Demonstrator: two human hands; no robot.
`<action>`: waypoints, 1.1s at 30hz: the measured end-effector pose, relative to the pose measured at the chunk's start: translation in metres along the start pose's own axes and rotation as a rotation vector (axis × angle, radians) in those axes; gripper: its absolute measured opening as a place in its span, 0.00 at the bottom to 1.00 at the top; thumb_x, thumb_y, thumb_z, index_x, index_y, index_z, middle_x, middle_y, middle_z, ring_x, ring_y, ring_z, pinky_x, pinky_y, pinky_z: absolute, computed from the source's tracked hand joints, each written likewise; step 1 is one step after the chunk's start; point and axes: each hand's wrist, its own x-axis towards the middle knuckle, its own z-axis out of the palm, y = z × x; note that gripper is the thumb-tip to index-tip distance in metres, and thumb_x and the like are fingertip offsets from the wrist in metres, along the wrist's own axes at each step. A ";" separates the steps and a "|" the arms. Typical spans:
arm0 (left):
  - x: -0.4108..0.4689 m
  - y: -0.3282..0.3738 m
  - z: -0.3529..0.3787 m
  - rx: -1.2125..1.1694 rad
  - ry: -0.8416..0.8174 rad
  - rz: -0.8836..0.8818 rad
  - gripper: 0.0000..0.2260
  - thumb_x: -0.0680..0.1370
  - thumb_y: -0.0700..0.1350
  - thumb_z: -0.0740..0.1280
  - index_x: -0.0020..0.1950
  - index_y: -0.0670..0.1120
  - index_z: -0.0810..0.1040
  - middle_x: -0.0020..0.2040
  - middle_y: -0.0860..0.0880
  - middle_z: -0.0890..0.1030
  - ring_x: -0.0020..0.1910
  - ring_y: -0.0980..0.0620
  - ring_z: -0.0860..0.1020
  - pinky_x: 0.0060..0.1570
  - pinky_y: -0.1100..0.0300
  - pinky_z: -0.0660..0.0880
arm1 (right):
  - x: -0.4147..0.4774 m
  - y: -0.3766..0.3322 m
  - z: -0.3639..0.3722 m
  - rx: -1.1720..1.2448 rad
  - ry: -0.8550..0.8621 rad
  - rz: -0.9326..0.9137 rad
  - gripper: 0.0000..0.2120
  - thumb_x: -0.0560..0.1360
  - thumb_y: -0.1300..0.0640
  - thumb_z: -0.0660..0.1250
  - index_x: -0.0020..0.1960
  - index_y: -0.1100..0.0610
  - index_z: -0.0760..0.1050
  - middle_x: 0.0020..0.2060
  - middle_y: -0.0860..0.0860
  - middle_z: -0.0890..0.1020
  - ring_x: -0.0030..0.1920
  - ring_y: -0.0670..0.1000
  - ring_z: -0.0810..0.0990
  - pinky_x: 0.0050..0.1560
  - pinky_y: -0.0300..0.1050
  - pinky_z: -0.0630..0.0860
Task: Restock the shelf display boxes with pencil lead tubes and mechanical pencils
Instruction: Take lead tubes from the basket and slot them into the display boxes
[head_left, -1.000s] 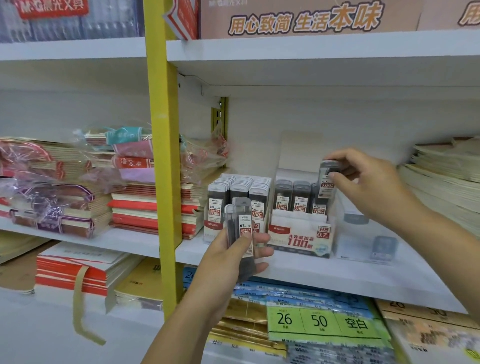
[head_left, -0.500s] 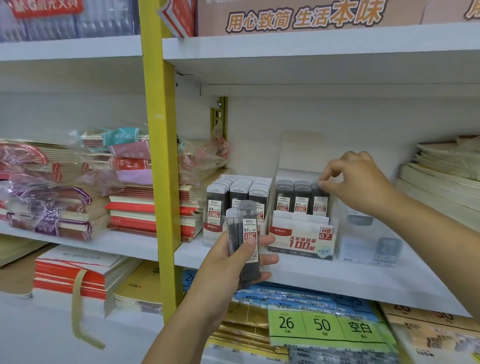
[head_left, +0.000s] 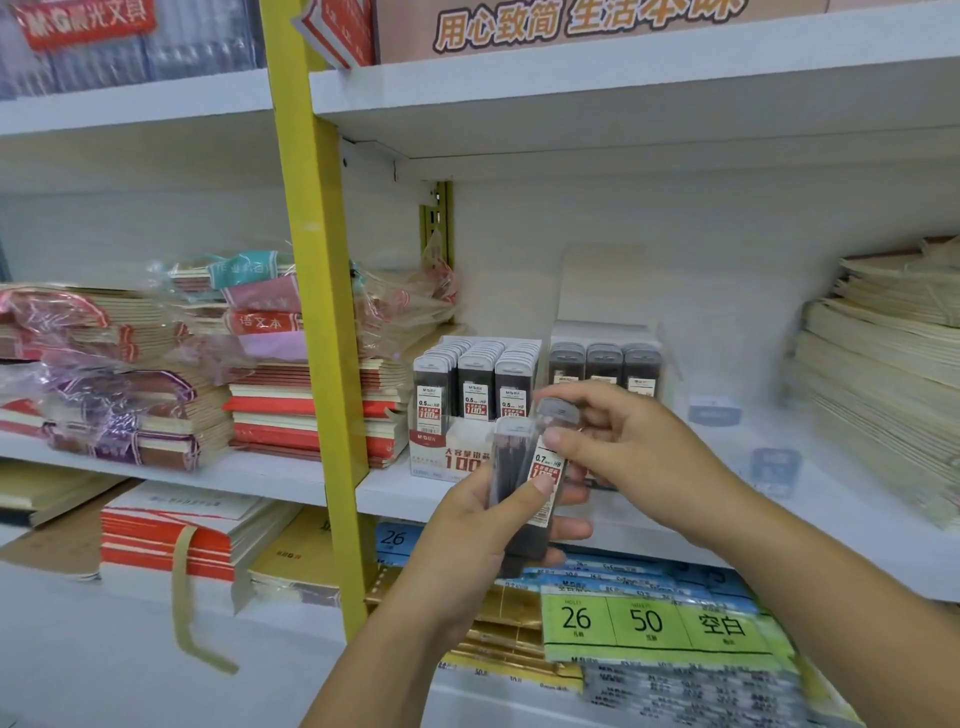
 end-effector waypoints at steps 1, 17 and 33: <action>0.000 -0.001 0.000 -0.018 0.000 -0.001 0.16 0.77 0.55 0.68 0.63 0.51 0.78 0.55 0.49 0.86 0.51 0.48 0.86 0.39 0.64 0.80 | 0.000 0.000 0.001 0.041 0.006 0.000 0.13 0.76 0.61 0.69 0.56 0.46 0.79 0.45 0.47 0.85 0.40 0.46 0.81 0.41 0.38 0.79; 0.007 0.003 -0.011 0.023 0.162 0.081 0.07 0.85 0.49 0.59 0.58 0.51 0.75 0.48 0.49 0.87 0.36 0.53 0.83 0.35 0.62 0.80 | 0.027 -0.006 -0.086 -0.947 0.323 -0.383 0.10 0.76 0.57 0.65 0.57 0.48 0.76 0.44 0.48 0.81 0.41 0.48 0.76 0.42 0.46 0.72; 0.004 0.005 -0.018 0.029 0.209 0.120 0.08 0.84 0.49 0.60 0.58 0.53 0.78 0.45 0.49 0.87 0.38 0.53 0.83 0.40 0.62 0.81 | 0.043 -0.013 -0.076 -0.761 0.355 -0.261 0.10 0.77 0.57 0.66 0.56 0.45 0.76 0.43 0.38 0.80 0.41 0.34 0.76 0.40 0.30 0.70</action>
